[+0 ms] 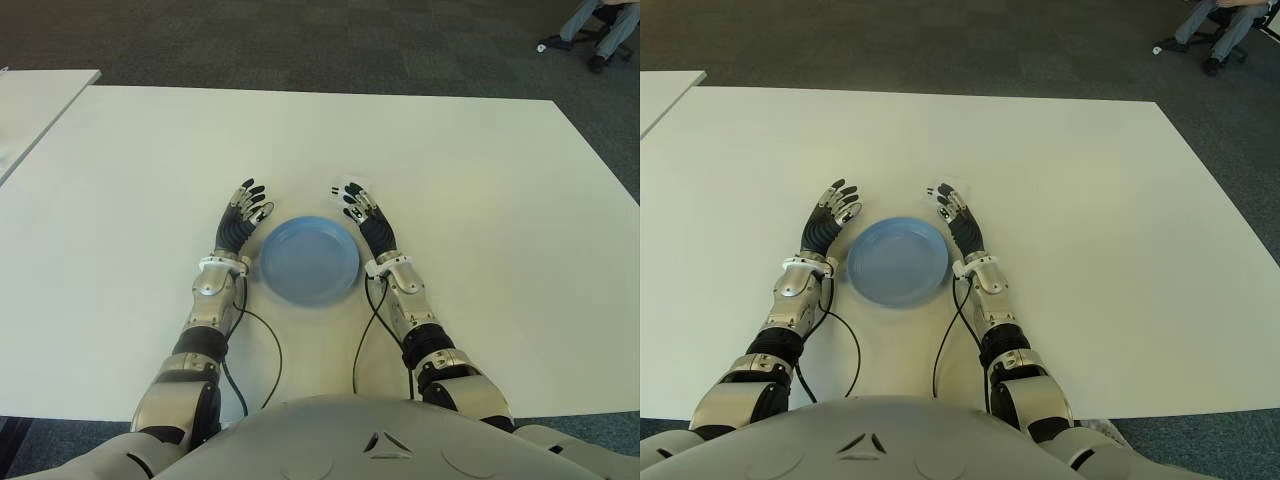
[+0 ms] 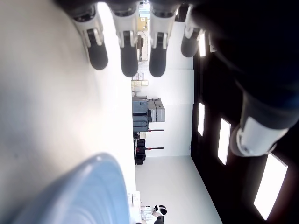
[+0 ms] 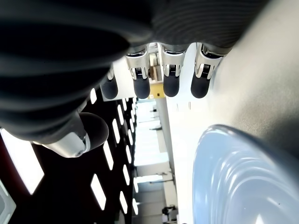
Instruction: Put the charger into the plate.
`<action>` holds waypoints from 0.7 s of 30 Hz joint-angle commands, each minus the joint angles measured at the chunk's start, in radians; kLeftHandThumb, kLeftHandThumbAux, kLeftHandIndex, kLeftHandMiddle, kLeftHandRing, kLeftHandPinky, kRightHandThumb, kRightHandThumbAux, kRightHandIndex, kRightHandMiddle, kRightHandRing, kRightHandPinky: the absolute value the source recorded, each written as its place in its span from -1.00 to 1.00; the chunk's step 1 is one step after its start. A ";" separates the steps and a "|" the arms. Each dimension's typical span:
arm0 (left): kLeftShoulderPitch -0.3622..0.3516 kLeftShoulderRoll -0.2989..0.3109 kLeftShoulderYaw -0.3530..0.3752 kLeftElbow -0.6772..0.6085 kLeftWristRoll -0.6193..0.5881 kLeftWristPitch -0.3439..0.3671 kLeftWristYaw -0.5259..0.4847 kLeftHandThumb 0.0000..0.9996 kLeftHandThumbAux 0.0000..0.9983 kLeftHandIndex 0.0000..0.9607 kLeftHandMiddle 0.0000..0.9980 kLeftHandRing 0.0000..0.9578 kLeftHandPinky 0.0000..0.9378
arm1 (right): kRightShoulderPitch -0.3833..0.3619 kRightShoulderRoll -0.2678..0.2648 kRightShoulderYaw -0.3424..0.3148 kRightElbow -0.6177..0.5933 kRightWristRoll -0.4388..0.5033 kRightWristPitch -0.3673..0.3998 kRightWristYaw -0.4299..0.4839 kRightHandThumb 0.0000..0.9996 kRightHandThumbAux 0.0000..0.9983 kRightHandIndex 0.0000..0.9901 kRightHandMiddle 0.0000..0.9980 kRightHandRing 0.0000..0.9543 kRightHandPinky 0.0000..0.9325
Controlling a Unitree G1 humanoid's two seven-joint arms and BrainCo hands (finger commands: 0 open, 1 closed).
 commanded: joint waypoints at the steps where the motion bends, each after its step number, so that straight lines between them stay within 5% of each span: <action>1: 0.039 -0.007 -0.008 0.073 0.016 0.052 0.011 -1.00 0.16 -0.86 -0.66 -0.66 -0.66 | 0.039 0.046 -0.013 -0.141 0.023 0.075 -0.039 -0.83 0.13 -0.97 -0.90 -0.91 -0.78; 9: 0.038 -0.011 -0.009 0.075 0.014 0.045 0.010 -1.00 0.16 -0.86 -0.66 -0.66 -0.65 | 0.112 -0.002 -0.018 -0.499 0.025 0.241 -0.101 -0.77 0.21 -0.96 -0.82 -0.82 -0.69; 21: 0.029 -0.013 -0.006 0.082 0.009 0.053 0.010 -1.00 0.16 -0.88 -0.67 -0.67 -0.67 | 0.057 -0.061 -0.109 -0.595 0.026 0.367 -0.162 -0.67 0.25 -0.90 -0.48 -0.44 -0.35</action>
